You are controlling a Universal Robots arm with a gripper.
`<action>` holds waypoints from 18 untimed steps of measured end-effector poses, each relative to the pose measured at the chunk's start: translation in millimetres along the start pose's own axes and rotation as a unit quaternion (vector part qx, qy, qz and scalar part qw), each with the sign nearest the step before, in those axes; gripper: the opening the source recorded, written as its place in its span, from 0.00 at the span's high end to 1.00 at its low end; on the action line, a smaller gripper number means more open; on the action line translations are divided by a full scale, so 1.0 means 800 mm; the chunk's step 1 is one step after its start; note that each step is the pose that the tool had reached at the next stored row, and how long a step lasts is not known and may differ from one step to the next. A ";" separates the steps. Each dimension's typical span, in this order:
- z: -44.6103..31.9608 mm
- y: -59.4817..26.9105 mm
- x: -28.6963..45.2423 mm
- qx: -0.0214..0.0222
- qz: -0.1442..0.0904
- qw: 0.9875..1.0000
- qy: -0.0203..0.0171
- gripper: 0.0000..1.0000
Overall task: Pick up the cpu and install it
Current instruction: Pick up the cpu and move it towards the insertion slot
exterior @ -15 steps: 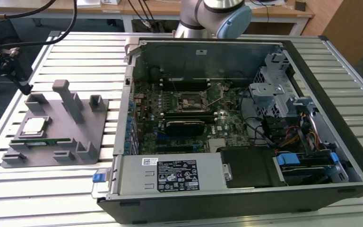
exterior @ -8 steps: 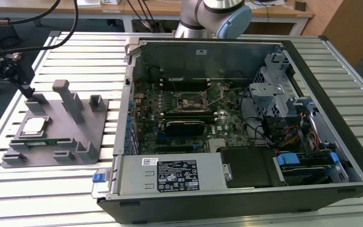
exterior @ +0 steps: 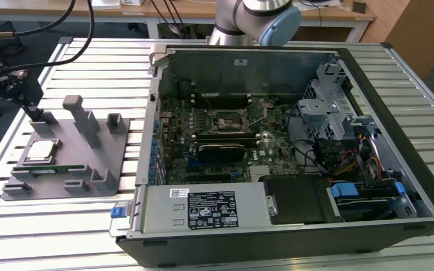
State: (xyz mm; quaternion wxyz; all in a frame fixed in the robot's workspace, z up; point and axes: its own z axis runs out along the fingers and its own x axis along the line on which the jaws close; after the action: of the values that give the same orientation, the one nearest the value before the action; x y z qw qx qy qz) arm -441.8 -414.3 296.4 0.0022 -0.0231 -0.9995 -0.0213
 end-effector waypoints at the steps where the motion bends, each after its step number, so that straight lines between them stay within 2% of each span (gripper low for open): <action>1: 0.0020 0.000 0.0000 0.000 0.000 1.000 0.000 0.30; 11: 0.0246 -0.001 0.0042 0.000 0.000 1.000 0.001 0.30; 18: 0.0332 -0.002 0.0042 0.000 0.000 1.000 0.001 0.30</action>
State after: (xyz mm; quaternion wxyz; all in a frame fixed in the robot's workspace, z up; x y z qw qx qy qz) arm -445.3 -414.4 269.8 0.0027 -0.0231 -0.9995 -0.0211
